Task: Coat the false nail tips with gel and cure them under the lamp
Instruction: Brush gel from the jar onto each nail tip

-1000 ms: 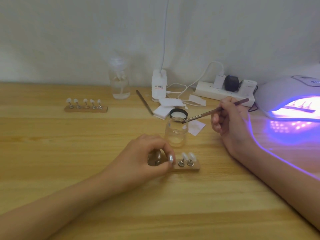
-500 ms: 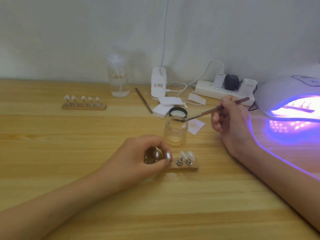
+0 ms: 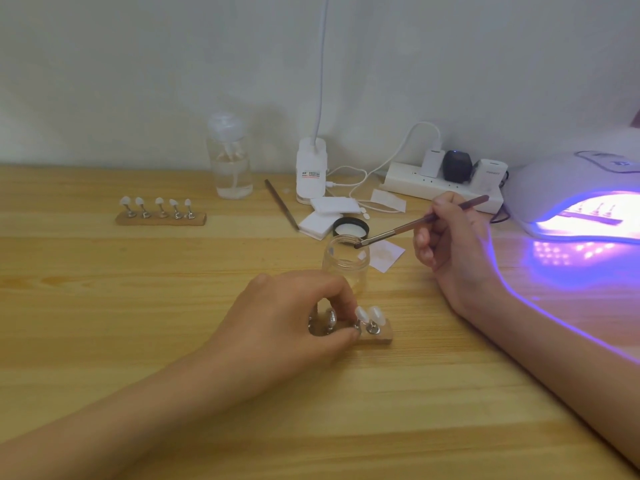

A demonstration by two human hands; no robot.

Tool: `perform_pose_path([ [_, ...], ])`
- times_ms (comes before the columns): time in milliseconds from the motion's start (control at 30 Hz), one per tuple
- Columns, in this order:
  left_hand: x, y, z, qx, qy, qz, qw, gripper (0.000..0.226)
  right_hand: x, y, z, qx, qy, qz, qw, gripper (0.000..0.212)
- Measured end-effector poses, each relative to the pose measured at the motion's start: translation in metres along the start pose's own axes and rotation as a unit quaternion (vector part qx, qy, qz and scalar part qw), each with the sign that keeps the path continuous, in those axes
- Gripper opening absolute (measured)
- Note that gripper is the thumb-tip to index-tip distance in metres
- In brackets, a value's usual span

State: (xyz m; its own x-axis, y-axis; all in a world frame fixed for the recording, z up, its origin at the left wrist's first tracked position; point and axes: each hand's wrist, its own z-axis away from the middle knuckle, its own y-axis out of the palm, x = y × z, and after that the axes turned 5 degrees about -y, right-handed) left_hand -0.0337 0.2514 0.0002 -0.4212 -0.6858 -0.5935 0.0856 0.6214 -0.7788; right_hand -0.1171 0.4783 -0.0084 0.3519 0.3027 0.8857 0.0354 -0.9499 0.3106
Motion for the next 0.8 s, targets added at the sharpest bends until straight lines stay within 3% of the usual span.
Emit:
perform_pose_path([
  [300,-0.008,0.002,0.002,-0.031,0.046,-0.063,0.996,0.011,0.000,0.000,0.000,0.002,0.001,0.002,1.000,0.026],
  [500,-0.012,-0.002,0.007,-0.092,0.133,-0.159,0.974,0.013,0.003,0.001,0.002,-0.021,-0.011,0.005,1.000,0.027],
  [600,-0.016,-0.012,0.011,-0.105,0.155,-0.071,0.980,0.003,0.006,0.004,0.004,-0.016,-0.036,0.030,0.999,0.031],
  [800,-0.001,-0.049,-0.016,-0.086,0.052,0.203,0.974,0.016,0.019,0.022,0.006,0.097,-0.125,0.145,0.977,0.026],
])
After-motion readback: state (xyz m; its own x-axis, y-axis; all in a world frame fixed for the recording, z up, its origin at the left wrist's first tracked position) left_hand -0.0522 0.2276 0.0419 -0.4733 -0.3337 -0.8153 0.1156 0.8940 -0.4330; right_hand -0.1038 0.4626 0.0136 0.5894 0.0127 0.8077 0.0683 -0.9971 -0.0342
